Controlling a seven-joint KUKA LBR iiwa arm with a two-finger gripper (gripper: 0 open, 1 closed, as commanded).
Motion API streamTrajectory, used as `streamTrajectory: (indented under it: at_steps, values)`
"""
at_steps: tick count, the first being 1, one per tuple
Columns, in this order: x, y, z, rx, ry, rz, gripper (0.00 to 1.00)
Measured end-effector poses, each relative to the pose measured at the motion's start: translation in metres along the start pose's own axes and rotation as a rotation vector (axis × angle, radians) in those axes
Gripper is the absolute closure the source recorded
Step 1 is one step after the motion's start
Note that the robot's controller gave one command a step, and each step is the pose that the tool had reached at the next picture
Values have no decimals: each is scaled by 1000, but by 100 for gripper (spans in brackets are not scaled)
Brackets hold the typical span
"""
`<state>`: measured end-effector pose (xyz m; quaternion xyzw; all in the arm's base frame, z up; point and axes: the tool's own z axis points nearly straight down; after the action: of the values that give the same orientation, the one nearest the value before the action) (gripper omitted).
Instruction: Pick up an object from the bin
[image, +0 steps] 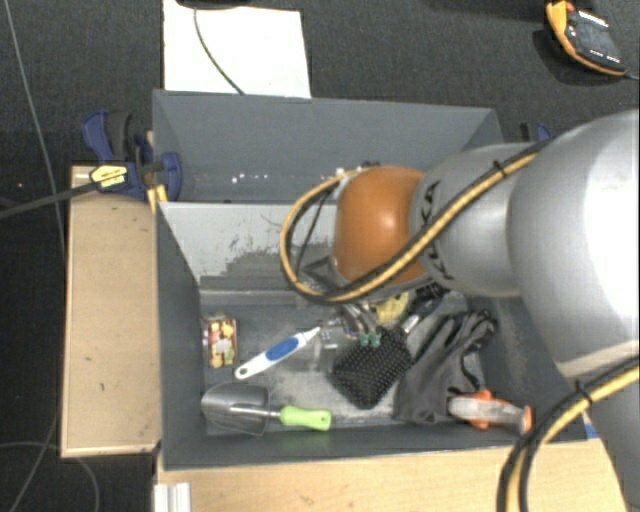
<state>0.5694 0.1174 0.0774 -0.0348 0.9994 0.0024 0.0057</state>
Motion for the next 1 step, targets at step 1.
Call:
streamTrajectory:
  at_steps: [1]
  values:
    - [27,-26,6,4,4,-20,100]
